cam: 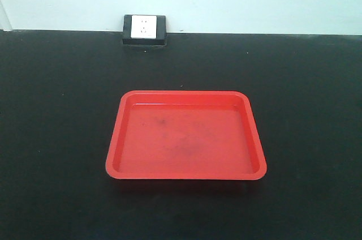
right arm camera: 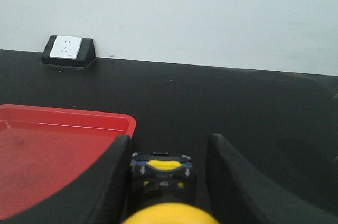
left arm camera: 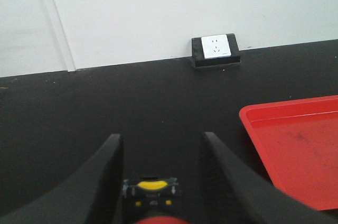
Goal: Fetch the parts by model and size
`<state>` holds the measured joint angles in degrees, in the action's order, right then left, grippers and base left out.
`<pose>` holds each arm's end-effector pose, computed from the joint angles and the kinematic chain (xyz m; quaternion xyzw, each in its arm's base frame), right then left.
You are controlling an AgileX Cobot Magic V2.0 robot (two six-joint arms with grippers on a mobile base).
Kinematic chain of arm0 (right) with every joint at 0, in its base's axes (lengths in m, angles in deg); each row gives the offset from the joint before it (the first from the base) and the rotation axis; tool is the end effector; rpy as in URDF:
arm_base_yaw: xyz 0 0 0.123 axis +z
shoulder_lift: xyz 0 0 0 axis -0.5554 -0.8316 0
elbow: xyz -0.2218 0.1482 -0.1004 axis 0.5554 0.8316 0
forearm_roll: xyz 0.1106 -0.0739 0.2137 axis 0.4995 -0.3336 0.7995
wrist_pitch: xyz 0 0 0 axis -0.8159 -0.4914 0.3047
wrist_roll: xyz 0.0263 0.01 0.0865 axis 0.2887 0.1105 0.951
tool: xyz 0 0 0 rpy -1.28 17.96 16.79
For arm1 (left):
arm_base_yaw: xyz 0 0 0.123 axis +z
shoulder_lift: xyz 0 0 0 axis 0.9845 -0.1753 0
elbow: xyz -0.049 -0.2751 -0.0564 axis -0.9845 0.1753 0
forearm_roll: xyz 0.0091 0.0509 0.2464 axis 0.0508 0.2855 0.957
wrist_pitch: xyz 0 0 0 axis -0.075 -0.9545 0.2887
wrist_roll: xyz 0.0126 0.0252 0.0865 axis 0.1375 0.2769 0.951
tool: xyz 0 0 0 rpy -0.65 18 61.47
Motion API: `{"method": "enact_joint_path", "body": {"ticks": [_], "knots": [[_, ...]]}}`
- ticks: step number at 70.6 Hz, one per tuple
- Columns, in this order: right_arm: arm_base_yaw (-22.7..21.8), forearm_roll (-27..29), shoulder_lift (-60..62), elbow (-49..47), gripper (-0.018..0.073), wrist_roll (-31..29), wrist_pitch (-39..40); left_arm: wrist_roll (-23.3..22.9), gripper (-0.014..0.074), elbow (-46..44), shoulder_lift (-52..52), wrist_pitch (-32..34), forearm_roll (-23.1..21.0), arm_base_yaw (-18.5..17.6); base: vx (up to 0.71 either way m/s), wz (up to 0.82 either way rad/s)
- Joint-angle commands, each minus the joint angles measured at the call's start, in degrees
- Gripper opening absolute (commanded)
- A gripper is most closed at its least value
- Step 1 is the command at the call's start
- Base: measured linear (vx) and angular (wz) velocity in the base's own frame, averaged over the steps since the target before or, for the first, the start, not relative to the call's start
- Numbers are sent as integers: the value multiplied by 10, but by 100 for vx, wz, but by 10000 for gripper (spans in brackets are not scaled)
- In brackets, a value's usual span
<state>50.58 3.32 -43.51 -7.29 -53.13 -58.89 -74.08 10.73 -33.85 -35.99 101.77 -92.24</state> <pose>0.0618 -0.0024 0.3130 -0.0454 0.7603 0.0049 0.6479 0.0368 0.0100 0.3537 0.0621 0.7688 0.0403 0.6352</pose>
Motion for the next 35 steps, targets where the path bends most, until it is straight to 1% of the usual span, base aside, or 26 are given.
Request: {"method": "enact_joint_path", "body": {"ticks": [1, 19, 28, 35], "knots": [[-3, -15, -10, -16, -2, -4, 42, -1, -6, -15, -13, 46, 4, -1, 0, 0], [-3, -15, -10, -16, -2, -4, 44, -7, -6, -15, -13, 52, 7, -1, 0, 0], [-3, -15, -10, -16, -2, -4, 53, -32, -6, -18, -19, 77, -15, -1, 0, 0], [-3, -15, -10, -16, -2, -4, 58, -34, -6, -30, -44, 93, -34, -1, 0, 0]]}}
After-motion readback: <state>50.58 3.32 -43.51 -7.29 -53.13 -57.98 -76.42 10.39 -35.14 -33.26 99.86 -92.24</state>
